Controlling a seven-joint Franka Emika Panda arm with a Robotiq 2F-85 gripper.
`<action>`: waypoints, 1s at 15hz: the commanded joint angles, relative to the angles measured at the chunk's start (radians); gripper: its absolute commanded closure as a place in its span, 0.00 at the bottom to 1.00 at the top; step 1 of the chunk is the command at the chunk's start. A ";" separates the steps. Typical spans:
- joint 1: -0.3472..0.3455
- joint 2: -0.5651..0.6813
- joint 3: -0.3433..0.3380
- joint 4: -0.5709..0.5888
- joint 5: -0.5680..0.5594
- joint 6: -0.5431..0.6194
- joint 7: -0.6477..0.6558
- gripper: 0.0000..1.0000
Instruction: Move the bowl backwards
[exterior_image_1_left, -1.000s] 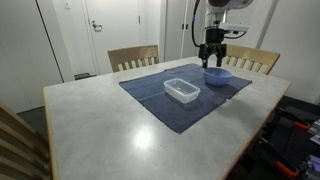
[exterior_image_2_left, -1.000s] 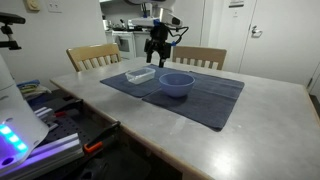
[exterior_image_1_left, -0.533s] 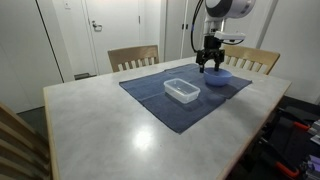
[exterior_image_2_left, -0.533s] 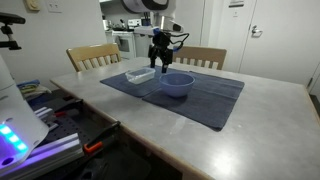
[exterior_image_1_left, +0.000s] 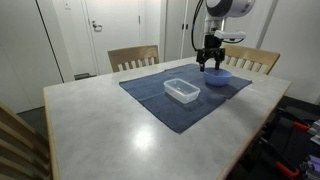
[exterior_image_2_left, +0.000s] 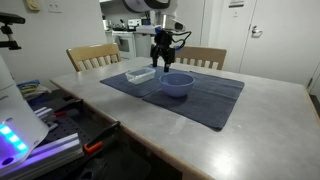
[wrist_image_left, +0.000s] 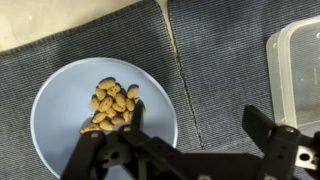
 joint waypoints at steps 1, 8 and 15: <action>-0.027 0.043 -0.013 0.028 -0.018 0.011 -0.021 0.00; -0.069 0.122 0.016 0.100 0.040 0.035 -0.137 0.00; -0.085 0.176 0.030 0.171 0.064 -0.060 -0.141 0.00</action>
